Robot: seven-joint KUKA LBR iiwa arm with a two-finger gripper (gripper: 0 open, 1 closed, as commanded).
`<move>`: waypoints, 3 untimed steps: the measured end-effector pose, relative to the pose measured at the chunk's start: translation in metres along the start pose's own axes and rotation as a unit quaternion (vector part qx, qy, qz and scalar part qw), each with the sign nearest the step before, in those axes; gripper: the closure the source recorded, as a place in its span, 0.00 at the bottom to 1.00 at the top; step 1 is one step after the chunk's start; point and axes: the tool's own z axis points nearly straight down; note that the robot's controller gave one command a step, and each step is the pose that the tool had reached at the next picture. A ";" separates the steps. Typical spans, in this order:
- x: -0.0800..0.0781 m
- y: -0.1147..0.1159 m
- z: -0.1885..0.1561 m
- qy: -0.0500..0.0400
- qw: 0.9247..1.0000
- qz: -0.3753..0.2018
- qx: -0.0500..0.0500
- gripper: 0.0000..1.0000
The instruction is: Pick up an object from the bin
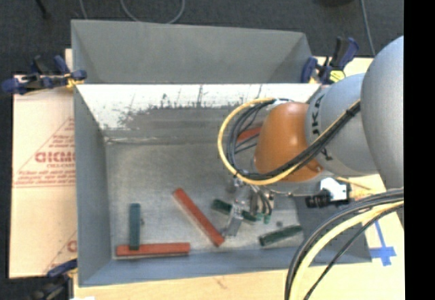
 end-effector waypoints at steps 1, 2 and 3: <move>-0.001 0.000 0.000 -0.001 1.000 0.000 0.000 0.00; -0.002 0.000 -0.001 -0.002 1.000 0.000 0.000 1.00; -0.004 0.000 -0.088 -0.005 1.000 -0.003 -0.001 1.00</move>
Offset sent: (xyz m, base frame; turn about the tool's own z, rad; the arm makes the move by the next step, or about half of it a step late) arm 0.0000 0.0000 0.0000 0.0000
